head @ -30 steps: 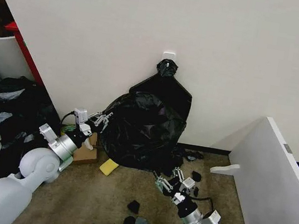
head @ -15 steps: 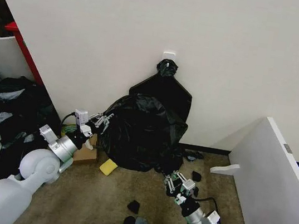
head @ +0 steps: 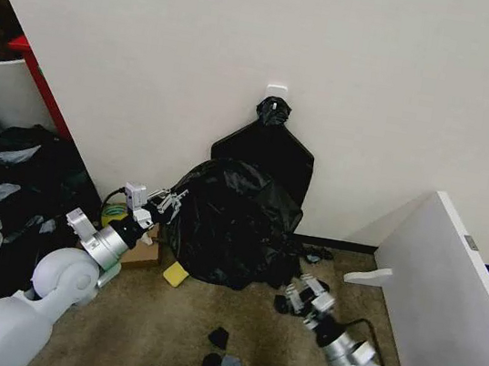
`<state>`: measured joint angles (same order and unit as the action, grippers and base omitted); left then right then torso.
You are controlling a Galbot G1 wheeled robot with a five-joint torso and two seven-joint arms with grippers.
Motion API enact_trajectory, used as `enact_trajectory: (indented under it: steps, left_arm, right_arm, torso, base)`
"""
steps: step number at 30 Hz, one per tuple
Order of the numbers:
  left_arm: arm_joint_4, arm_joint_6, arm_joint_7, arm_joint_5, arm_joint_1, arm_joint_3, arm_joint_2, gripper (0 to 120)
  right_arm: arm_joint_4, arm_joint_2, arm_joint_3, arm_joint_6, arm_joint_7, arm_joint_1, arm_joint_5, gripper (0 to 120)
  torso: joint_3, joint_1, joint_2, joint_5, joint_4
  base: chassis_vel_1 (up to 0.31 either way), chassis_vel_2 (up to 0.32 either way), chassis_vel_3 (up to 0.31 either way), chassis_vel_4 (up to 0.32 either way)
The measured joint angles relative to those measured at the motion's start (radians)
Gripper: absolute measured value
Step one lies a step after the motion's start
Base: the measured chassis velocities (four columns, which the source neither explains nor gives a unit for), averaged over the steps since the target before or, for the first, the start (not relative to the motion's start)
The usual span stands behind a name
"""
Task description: Place the garbage bag over the trash bin.
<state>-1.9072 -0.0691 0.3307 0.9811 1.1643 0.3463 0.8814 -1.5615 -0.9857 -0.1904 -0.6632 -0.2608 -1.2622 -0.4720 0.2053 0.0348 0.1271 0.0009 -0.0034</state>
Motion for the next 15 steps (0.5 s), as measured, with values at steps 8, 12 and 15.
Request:
enact_trajectory:
  steps: [8,12,15]
  left_arm:
    - [-0.007,-0.034,-0.03,-0.105,0.049,-0.023,0.013,4]
    - [-0.033,-0.056,-0.067,-0.186,0.108,-0.036,0.027,4]
    - [-0.046,-0.066,-0.092,-0.221,0.134,-0.044,0.039,4]
  right_arm:
    - [-0.277,0.025,-0.008,0.245,0.472,-0.043,-0.165,65]
    - [-0.481,0.025,0.026,0.287,0.505,-0.068,-0.272,54]
    - [-0.563,0.025,0.06,0.28,0.448,-0.089,-0.27,46]
  torso:
    - [0.0,0.0,0.0,0.0002,0.0001]
    - [0.0,0.0,0.0,-0.0001,0.0003]
    - [0.0,0.0,0.0,-0.0005,0.0006]
  base:
    - [0.0,0.0,0.0,0.0]
    - [0.0,0.0,0.0,0.0]
    - [0.0,0.0,0.0,0.0]
